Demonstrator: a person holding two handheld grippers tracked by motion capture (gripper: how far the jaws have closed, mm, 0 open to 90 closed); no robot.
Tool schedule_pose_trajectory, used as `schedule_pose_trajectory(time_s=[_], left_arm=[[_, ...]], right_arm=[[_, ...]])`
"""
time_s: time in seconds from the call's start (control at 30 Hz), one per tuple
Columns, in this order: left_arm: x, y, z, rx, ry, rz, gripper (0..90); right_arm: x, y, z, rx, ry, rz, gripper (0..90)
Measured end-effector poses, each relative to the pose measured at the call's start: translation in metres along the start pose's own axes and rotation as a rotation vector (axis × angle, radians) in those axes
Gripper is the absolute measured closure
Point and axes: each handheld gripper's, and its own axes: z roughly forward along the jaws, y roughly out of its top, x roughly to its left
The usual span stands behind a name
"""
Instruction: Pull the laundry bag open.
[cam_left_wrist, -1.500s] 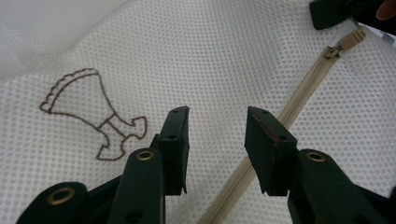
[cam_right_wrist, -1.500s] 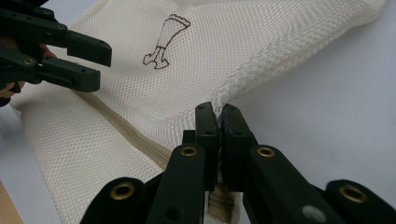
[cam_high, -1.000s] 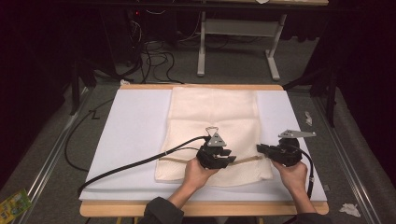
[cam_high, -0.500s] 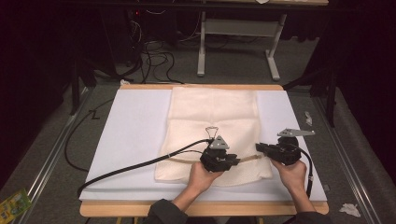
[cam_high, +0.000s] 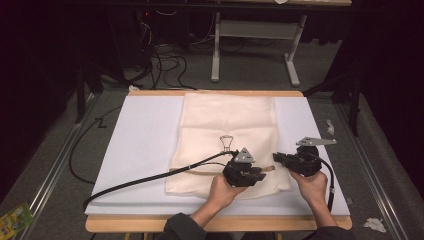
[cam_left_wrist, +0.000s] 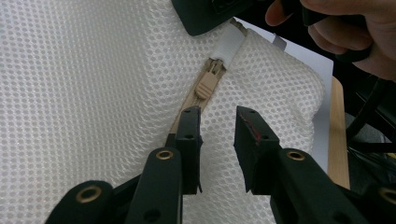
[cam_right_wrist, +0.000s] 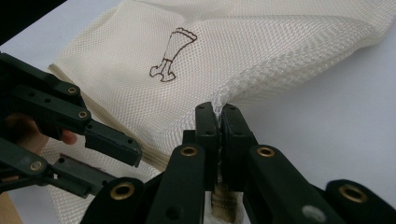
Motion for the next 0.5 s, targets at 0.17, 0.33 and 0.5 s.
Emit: schedule_pose_trajectory(time_s=[0.17,0.33,0.5], left_arm=[[0.001,0.0,0.007,0.006,0.0,-0.016,68.1],[0.001,0.001,0.012,0.019,-0.003,-0.013,67.8],[0.004,0.004,0.016,0.002,-0.002,-0.036,67.5]], right_arm=[[0.001,0.001,0.0,-0.003,0.005,-0.003,88.4],[0.002,0.002,0.0,-0.002,0.006,-0.005,88.4],[0.003,0.002,0.0,-0.006,0.016,-0.008,88.4]])
